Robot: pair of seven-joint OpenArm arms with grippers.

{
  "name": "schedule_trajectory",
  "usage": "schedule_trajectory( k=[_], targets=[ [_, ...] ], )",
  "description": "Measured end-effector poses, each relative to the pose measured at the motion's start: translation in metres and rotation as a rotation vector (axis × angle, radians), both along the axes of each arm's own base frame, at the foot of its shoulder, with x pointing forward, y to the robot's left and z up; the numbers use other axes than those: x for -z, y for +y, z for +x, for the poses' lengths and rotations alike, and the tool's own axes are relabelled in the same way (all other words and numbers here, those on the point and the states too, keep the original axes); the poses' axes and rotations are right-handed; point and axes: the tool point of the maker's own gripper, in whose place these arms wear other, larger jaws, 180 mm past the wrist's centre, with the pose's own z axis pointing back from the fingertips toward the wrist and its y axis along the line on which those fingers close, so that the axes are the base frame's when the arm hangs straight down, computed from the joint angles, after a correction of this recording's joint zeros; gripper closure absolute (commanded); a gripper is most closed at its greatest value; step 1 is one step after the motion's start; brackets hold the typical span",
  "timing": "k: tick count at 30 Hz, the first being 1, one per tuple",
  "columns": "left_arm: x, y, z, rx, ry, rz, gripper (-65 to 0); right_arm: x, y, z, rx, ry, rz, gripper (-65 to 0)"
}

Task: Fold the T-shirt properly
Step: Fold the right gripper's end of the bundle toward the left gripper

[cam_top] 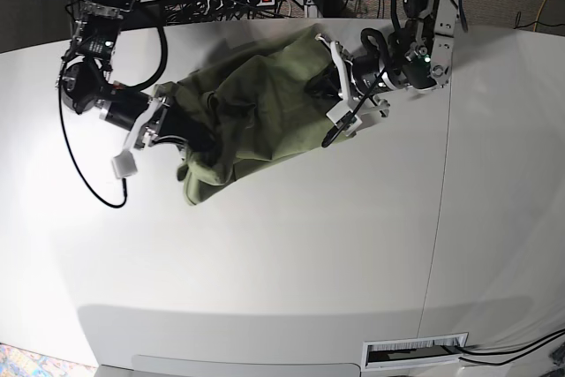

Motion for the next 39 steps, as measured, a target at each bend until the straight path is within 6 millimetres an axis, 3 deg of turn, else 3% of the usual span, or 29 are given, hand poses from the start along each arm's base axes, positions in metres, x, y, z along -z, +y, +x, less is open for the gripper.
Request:
schedule_trajectory(
  k=[4,8,13,17,22,30,39],
  targets=[
    [-0.001,-0.012,-0.004,-0.007,0.006,-0.033,0.0,-0.001,0.022,0.0,0.002,0.0,0.072,0.0],
    [-0.002,-0.021,-0.008,-0.004,0.018,-0.05,0.0,-0.001,0.058,-0.005,-0.058,0.011,0.132,0.0],
    [-0.001,-0.02,-0.008,-0.003,0.018,-0.045,0.0,0.006,0.115,-0.024,-0.218,0.045,0.136,0.0],
    [0.0,-0.018,-0.008,0.0,0.014,-0.038,0.0,0.018,0.14,-0.04,-0.328,0.07,0.075,0.0],
    [0.0,-0.004,-0.005,0.019,-0.02,0.015,0.0,0.029,0.143,-0.045,-0.358,0.086,0.006,0.0],
    [0.0,0.01,-0.003,0.026,-0.04,0.054,0.0,0.03,0.106,-0.026,-0.285,0.067,-0.058,0.0],
    [-0.001,0.01,-0.001,0.022,-0.052,0.051,0.0,0.034,0.134,-0.045,-0.392,0.081,-0.056,0.0]
  ],
)
